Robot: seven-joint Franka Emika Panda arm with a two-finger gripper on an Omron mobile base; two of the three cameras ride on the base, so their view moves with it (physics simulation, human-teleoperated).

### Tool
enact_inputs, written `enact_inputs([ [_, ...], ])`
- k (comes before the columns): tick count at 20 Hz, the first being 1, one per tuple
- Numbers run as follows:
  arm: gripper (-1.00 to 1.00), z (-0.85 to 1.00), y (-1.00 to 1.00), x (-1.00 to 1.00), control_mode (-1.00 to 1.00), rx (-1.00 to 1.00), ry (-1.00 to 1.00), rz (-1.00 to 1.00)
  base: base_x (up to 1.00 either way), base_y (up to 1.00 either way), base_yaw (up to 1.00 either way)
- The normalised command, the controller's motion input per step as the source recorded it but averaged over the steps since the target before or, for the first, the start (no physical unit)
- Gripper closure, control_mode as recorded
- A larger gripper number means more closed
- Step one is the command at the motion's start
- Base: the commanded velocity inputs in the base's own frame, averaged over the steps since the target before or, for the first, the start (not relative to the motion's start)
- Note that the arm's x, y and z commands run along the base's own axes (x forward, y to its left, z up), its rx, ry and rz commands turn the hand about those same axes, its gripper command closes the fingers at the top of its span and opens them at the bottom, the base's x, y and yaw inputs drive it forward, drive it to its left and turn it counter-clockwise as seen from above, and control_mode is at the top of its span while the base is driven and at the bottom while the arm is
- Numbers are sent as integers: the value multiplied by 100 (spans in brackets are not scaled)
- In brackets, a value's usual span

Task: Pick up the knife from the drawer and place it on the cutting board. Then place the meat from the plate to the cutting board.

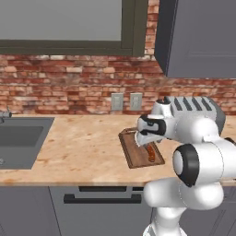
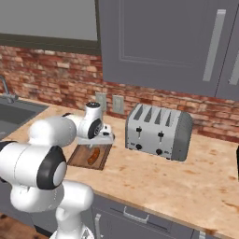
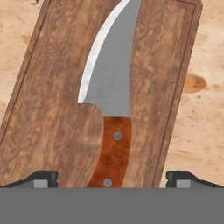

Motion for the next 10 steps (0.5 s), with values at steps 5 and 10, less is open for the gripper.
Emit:
enact_inputs([
  [5, -100, 28, 25, -34, -100, -1, 0, -7, 0, 0, 0],
  [10, -100, 51, 0, -54, -100, 0, 0, -9, 0, 0, 0],
])
